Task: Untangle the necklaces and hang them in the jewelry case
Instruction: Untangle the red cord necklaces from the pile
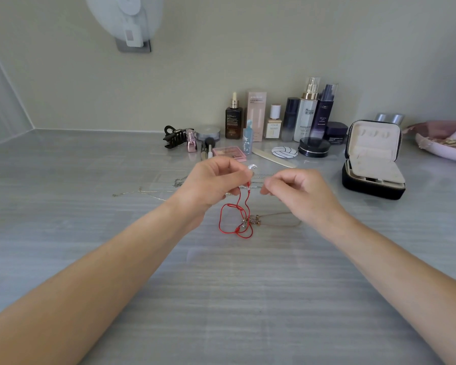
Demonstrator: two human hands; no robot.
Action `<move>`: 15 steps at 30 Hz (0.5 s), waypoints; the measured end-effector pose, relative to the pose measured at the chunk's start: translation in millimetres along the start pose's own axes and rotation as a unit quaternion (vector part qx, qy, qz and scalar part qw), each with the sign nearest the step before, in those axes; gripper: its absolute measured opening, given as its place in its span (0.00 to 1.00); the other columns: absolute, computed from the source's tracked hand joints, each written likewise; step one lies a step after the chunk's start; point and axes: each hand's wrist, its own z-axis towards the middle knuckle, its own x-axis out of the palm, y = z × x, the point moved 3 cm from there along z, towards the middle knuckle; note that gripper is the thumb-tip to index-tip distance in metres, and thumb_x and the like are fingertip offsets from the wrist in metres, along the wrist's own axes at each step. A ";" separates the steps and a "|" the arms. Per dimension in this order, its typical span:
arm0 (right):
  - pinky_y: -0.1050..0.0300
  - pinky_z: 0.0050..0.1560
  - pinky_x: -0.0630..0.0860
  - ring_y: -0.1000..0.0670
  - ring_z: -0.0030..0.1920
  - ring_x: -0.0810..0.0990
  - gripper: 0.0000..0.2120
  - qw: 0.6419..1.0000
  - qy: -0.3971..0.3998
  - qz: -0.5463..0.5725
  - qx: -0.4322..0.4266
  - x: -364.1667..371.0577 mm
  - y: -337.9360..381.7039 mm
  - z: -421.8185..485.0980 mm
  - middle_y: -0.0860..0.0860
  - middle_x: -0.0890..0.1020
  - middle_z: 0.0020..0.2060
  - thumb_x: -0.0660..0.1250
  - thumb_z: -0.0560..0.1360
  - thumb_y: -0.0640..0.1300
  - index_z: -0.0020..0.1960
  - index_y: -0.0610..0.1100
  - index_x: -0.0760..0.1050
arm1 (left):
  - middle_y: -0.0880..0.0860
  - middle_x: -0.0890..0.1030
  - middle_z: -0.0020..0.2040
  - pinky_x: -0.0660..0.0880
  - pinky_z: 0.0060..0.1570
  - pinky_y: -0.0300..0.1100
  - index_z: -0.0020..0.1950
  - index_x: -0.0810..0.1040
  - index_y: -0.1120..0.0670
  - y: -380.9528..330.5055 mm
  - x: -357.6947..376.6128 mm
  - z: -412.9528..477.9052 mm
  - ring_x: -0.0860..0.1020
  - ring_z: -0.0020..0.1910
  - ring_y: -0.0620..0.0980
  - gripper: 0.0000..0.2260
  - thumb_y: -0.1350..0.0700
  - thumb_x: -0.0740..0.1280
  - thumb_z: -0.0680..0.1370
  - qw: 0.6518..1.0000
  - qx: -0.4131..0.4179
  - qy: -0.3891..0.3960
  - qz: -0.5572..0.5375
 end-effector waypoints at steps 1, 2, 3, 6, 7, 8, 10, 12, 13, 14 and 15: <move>0.70 0.29 0.63 0.59 0.26 0.66 0.08 1.000 -0.012 0.012 -0.002 -0.8 -0.2 0.7 0.55 0.73 0.23 0.67 0.73 0.42 0.35 0.46 0.80 | 0.47 0.80 0.33 0.67 0.29 0.28 0.35 0.76 0.51 -0.5 1.5 -0.6 0.73 0.27 0.39 0.07 0.59 0.68 0.73 1.000 0.008 0.010 0.011; 0.71 0.29 0.64 0.60 0.27 0.67 0.06 1.000 -0.016 0.025 -0.010 -1.4 0.6 1.2 0.56 0.73 0.25 0.68 0.72 0.42 0.37 0.46 0.79 | 0.47 0.80 0.32 0.68 0.29 0.27 0.36 0.77 0.52 -0.8 3.1 -1.1 0.73 0.27 0.38 0.07 0.60 0.68 0.74 0.999 0.014 0.023 0.025; 0.71 0.32 0.65 0.60 0.29 0.68 0.04 0.999 -0.012 0.034 -0.023 -1.5 1.8 1.6 0.55 0.75 0.28 0.68 0.72 0.41 0.38 0.47 0.79 | 0.46 0.81 0.31 0.69 0.29 0.26 0.36 0.77 0.53 -0.8 5.3 -1.4 0.73 0.27 0.37 0.07 0.61 0.68 0.74 0.998 0.019 0.038 0.040; 0.72 0.33 0.66 0.61 0.30 0.71 0.08 0.998 -0.006 0.032 -0.049 -2.3 3.8 2.0 0.54 0.77 0.30 0.69 0.71 0.38 0.37 0.50 0.78 | 0.44 0.81 0.28 0.70 0.32 0.28 0.37 0.78 0.52 0.4 8.3 -1.6 0.72 0.26 0.37 0.06 0.60 0.68 0.74 0.996 0.017 0.059 0.070; 0.73 0.33 0.66 0.61 0.29 0.71 0.09 0.998 -0.016 0.033 -0.047 -3.0 4.2 2.2 0.54 0.77 0.30 0.69 0.71 0.38 0.36 0.49 0.78 | 0.43 0.81 0.27 0.69 0.31 0.27 0.37 0.78 0.51 0.5 7.5 -1.2 0.72 0.26 0.36 0.05 0.59 0.68 0.73 0.995 0.014 0.058 0.074; 0.73 0.33 0.66 0.62 0.28 0.71 0.09 0.998 -0.030 0.036 -0.044 -4.3 5.2 2.3 0.55 0.76 0.29 0.69 0.72 0.37 0.36 0.49 0.77 | 0.43 0.80 0.27 0.68 0.30 0.26 0.37 0.78 0.51 0.6 6.1 -0.7 0.72 0.26 0.36 0.05 0.57 0.69 0.73 0.995 0.010 0.055 0.079; 0.73 0.33 0.67 0.62 0.28 0.71 0.09 0.996 -0.063 0.056 -0.036 -8.0 7.6 2.2 0.54 0.76 0.30 0.68 0.72 0.37 0.35 0.48 0.76 | 0.43 0.79 0.26 0.66 0.28 0.25 0.36 0.78 0.50 -0.6 2.9 0.4 0.71 0.26 0.37 0.06 0.56 0.68 0.73 0.995 0.007 0.049 0.089; 0.72 0.34 0.69 0.62 0.28 0.72 0.09 0.991 -0.092 0.093 -0.010 -13.7 8.4 3.5 0.53 0.77 0.30 0.66 0.73 0.38 0.36 0.48 0.76 | 0.43 0.76 0.25 0.65 0.27 0.25 0.35 0.78 0.51 -1.4 -1.4 1.9 0.69 0.25 0.38 0.08 0.55 0.67 0.74 0.995 0.007 0.037 0.089; 0.69 0.34 0.70 0.61 0.28 0.73 0.09 0.987 -0.103 0.121 0.011 -16.7 7.6 4.7 0.53 0.78 0.31 0.64 0.74 0.38 0.36 0.48 0.75 | 0.43 0.75 0.24 0.65 0.27 0.26 0.34 0.78 0.51 -0.9 -4.0 3.0 0.69 0.25 0.38 0.09 0.55 0.67 0.75 0.996 0.004 0.030 0.085; 0.66 0.34 0.70 0.60 0.29 0.75 0.10 0.981 -0.110 0.158 0.036 -19.6 6.2 6.1 0.52 0.79 0.32 0.63 0.75 0.39 0.37 0.48 0.74 | 0.43 0.75 0.24 0.64 0.28 0.28 0.34 0.78 0.51 -0.1 -6.8 4.2 0.68 0.25 0.38 0.09 0.54 0.66 0.75 0.996 -0.003 0.023 0.082; 0.63 0.34 0.69 0.57 0.30 0.76 0.10 0.970 -0.114 0.206 0.060 -22.4 4.3 7.6 0.51 0.80 0.32 0.61 0.76 0.39 0.38 0.47 0.73 | 0.43 0.74 0.23 0.64 0.29 0.30 0.34 0.77 0.51 0.9 -9.8 5.5 0.68 0.26 0.39 0.10 0.53 0.66 0.75 0.997 -0.011 0.014 0.076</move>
